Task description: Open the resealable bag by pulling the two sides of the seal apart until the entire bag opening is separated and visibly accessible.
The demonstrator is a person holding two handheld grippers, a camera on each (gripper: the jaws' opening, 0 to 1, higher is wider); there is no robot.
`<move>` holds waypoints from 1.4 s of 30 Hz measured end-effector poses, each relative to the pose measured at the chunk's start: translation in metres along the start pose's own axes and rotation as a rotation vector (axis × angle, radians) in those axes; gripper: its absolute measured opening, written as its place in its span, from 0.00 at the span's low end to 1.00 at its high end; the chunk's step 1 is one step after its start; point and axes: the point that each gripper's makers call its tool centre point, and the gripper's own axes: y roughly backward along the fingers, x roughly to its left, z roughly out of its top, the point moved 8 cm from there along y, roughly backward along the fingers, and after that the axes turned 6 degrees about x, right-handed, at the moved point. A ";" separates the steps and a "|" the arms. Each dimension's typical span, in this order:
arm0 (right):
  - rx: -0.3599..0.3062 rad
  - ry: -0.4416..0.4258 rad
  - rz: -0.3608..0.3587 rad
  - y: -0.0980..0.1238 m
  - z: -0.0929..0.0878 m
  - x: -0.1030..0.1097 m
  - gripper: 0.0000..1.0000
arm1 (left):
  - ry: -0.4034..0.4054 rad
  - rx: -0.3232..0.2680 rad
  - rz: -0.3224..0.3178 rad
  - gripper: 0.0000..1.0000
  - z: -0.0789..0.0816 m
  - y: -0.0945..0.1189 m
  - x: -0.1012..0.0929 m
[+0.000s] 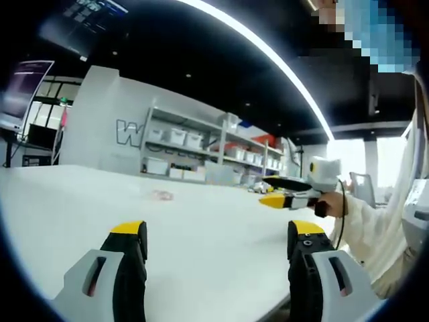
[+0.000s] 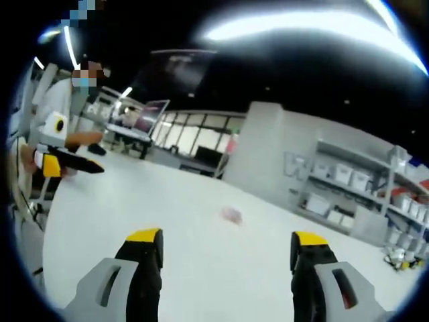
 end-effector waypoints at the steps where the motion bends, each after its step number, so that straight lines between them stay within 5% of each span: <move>1: 0.000 0.001 -0.003 0.001 0.000 0.000 0.78 | 0.001 0.000 0.001 0.86 0.000 0.000 0.000; 16: 0.027 0.015 -0.009 0.014 -0.004 0.006 0.78 | 0.005 -0.005 0.004 0.86 0.004 0.001 0.002; 34: 0.032 0.018 -0.040 0.025 -0.002 0.010 1.00 | -0.012 -0.036 0.050 0.90 0.015 0.003 0.014; 42: 0.039 0.029 -0.046 0.029 -0.002 0.012 0.99 | -0.027 -0.045 0.090 0.97 0.016 0.004 0.019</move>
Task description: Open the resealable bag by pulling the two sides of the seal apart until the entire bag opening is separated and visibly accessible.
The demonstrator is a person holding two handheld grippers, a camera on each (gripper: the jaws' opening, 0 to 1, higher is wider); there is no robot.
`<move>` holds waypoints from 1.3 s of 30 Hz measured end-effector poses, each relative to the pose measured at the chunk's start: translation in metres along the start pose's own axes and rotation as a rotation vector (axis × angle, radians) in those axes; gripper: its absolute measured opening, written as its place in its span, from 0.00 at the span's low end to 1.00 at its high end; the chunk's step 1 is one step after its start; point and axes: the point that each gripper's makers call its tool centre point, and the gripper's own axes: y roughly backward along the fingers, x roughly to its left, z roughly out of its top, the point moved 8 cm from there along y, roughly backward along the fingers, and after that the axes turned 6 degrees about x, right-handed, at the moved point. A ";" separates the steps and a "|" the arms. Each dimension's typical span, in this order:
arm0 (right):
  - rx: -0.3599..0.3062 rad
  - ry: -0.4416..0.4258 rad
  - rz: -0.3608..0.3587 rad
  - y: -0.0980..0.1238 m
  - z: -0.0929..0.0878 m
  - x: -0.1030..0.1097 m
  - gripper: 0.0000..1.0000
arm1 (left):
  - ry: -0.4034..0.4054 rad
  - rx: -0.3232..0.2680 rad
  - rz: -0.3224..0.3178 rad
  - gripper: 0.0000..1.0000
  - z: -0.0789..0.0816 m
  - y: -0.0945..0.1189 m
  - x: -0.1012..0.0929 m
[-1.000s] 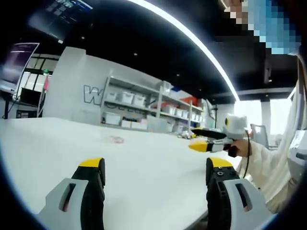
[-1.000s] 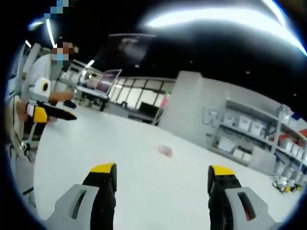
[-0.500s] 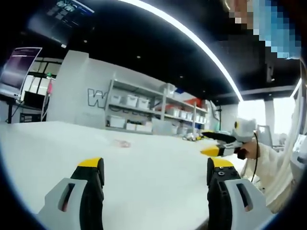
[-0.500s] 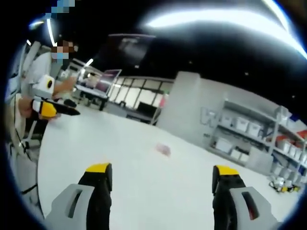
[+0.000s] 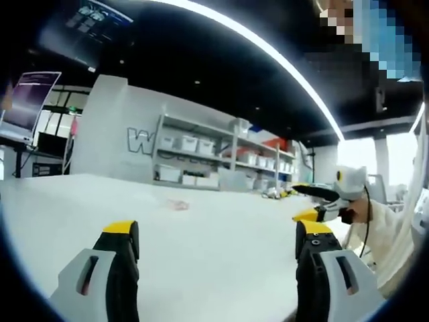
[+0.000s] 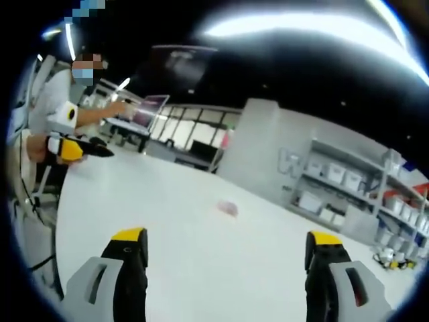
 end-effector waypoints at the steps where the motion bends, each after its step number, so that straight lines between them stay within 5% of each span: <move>1: -0.001 0.001 -0.001 0.001 0.000 0.000 0.99 | -0.001 -0.004 0.003 0.98 0.001 0.000 0.001; 25: -0.014 -0.004 -0.050 0.030 0.010 -0.001 0.99 | -0.055 -0.018 0.085 1.00 0.013 0.007 0.015; 33: 0.024 0.000 -0.066 0.044 0.009 0.009 0.99 | -0.085 0.019 0.099 1.00 0.012 0.008 0.015; 39: -0.014 -0.108 -0.077 0.045 0.003 0.015 0.98 | -0.098 0.037 0.106 1.00 0.013 0.009 0.012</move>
